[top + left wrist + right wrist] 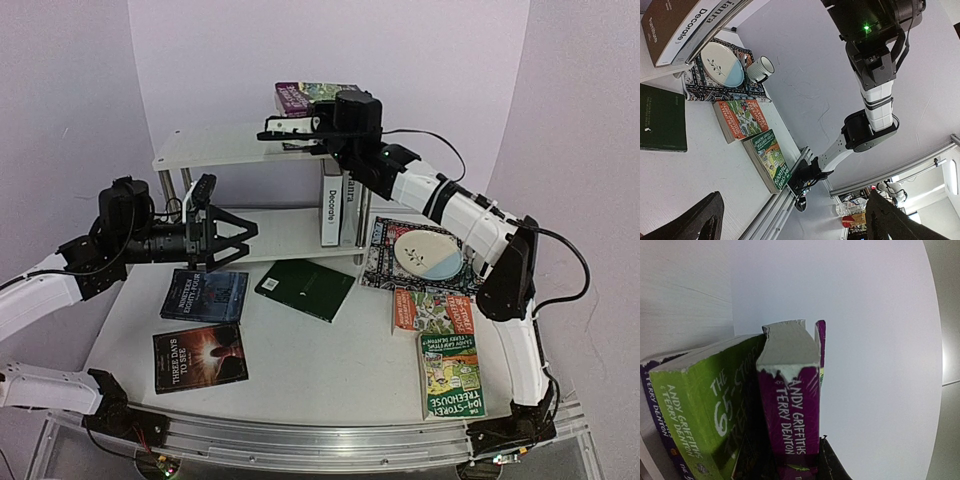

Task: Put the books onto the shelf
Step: Place the book on the book pile on the shelf.

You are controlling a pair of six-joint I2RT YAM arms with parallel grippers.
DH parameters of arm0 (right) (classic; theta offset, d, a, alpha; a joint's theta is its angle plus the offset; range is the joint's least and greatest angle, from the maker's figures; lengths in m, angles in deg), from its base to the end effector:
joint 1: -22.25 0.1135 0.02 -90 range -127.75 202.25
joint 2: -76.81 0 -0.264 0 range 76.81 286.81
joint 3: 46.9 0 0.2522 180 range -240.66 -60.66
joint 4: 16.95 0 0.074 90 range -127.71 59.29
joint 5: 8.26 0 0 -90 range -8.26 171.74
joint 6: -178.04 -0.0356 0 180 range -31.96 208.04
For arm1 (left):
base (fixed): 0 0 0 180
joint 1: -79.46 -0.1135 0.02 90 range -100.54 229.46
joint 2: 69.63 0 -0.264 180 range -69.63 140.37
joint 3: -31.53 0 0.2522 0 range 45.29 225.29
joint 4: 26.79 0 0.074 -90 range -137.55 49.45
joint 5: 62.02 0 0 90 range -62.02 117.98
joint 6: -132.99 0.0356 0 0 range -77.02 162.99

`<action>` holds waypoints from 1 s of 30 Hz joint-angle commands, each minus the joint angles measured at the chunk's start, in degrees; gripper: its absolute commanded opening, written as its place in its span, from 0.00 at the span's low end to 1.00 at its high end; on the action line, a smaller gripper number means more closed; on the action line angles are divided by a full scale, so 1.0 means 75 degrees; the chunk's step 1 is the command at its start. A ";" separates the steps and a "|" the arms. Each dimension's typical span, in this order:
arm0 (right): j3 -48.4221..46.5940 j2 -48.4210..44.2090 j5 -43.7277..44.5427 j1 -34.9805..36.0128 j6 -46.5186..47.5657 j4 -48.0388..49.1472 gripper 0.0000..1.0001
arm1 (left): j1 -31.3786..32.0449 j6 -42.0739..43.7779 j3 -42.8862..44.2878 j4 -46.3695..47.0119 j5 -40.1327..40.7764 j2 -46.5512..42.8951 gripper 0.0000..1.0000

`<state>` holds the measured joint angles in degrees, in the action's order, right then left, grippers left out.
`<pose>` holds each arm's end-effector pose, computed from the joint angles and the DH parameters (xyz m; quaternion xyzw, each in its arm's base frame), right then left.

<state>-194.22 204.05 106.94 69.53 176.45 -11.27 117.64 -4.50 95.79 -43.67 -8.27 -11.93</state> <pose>0.3587 0.3661 0.4564 -0.4109 0.3668 -0.3989 0.7331 0.1682 -0.1590 0.3471 0.1394 0.7435 -0.5891 0.2841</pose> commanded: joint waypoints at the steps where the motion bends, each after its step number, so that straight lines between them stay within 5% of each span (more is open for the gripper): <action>1: -0.0040 -0.0444 0.0556 0.0009 0.0191 0.1101 0.00 | -0.0039 0.0118 -0.0034 0.0109 -0.0030 -0.0244 1.00; 16: 0.0364 -0.0664 0.0733 0.0016 0.0315 0.1111 0.01 | -0.0039 0.0140 -0.0123 0.0101 -0.0066 -0.0332 1.00; 19: 0.0424 -0.0677 0.0720 0.0013 0.0317 0.1114 0.07 | -0.0039 0.0137 -0.0137 0.0096 -0.0054 -0.0333 1.00; 24: 0.0537 -0.0710 0.0686 0.0027 0.0306 0.1164 0.33 | -0.0039 0.0141 -0.0124 0.0095 -0.0044 -0.0315 1.00; 30: 0.0787 -0.0888 0.0634 0.0053 0.0281 0.1196 0.41 | -0.0034 0.0153 -0.0125 0.0094 -0.0053 -0.0258 1.00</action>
<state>-188.96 202.43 110.33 69.60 179.09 -7.68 117.64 -4.48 95.02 -43.76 -8.27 -13.12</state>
